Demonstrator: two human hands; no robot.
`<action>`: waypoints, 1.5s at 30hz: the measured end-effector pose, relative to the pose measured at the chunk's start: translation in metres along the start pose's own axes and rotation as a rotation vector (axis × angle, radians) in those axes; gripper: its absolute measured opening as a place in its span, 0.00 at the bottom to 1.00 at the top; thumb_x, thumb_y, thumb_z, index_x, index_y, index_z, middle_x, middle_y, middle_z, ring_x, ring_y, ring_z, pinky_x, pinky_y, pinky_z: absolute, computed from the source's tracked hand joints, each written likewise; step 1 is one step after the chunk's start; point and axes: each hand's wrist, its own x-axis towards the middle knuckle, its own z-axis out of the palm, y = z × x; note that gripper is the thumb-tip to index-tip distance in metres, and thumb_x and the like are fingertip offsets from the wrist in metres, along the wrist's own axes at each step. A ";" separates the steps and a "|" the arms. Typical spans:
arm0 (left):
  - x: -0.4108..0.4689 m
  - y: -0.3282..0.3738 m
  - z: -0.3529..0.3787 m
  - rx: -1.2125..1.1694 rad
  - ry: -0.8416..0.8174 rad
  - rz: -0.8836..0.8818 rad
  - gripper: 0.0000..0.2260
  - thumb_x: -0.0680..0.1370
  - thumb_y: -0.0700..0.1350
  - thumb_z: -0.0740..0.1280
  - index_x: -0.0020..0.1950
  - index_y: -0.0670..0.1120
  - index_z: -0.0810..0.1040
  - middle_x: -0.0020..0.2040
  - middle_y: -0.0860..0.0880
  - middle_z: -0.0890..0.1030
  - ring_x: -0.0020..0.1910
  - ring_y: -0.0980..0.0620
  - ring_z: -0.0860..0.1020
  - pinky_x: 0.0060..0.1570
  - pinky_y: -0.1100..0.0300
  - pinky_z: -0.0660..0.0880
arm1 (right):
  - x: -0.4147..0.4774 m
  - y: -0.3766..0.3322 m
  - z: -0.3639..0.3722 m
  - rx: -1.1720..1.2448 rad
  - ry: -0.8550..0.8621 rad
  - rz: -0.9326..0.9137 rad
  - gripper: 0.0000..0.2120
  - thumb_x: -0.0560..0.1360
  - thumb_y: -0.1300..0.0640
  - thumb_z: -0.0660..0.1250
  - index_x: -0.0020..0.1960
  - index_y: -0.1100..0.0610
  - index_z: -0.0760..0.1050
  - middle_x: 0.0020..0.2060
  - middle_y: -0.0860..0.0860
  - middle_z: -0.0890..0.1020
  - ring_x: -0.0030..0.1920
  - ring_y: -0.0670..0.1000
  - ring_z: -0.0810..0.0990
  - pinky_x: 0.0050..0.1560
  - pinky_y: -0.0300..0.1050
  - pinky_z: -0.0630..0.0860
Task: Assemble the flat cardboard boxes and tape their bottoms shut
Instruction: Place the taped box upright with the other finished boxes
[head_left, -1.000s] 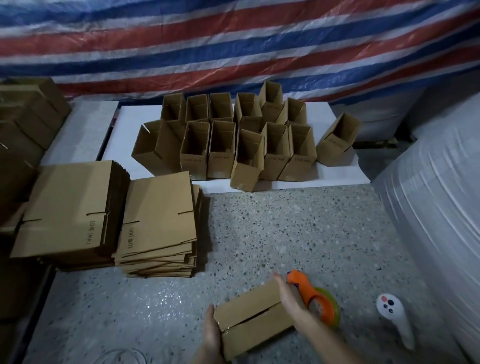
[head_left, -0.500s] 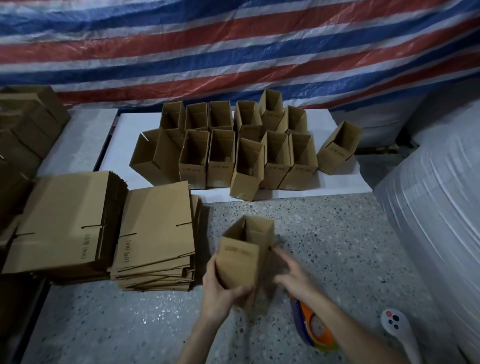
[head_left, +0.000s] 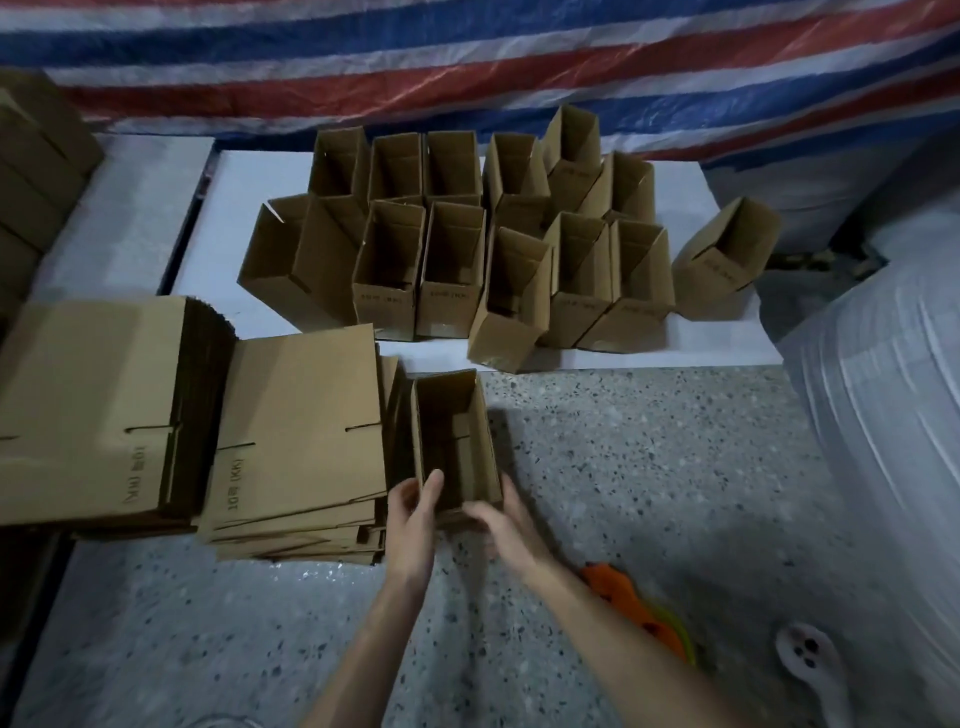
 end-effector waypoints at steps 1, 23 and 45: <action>0.004 0.008 0.001 0.045 0.024 -0.008 0.22 0.79 0.57 0.69 0.68 0.48 0.72 0.62 0.50 0.76 0.61 0.49 0.76 0.66 0.46 0.73 | 0.003 -0.005 0.002 0.055 0.033 0.035 0.32 0.71 0.40 0.71 0.73 0.40 0.66 0.62 0.47 0.79 0.60 0.50 0.80 0.60 0.54 0.79; 0.024 0.056 0.072 0.241 -0.276 0.001 0.07 0.80 0.33 0.65 0.44 0.40 0.80 0.45 0.44 0.82 0.44 0.46 0.78 0.39 0.62 0.73 | 0.010 -0.078 -0.258 -0.080 0.953 0.155 0.19 0.78 0.72 0.54 0.65 0.67 0.74 0.56 0.58 0.79 0.43 0.59 0.79 0.35 0.30 0.76; 0.054 0.088 0.071 0.252 -0.248 0.113 0.04 0.80 0.41 0.68 0.47 0.45 0.82 0.44 0.49 0.85 0.45 0.48 0.83 0.47 0.56 0.77 | 0.173 -0.170 -0.359 0.095 0.861 0.141 0.25 0.83 0.65 0.50 0.78 0.51 0.59 0.73 0.58 0.67 0.66 0.65 0.73 0.59 0.57 0.80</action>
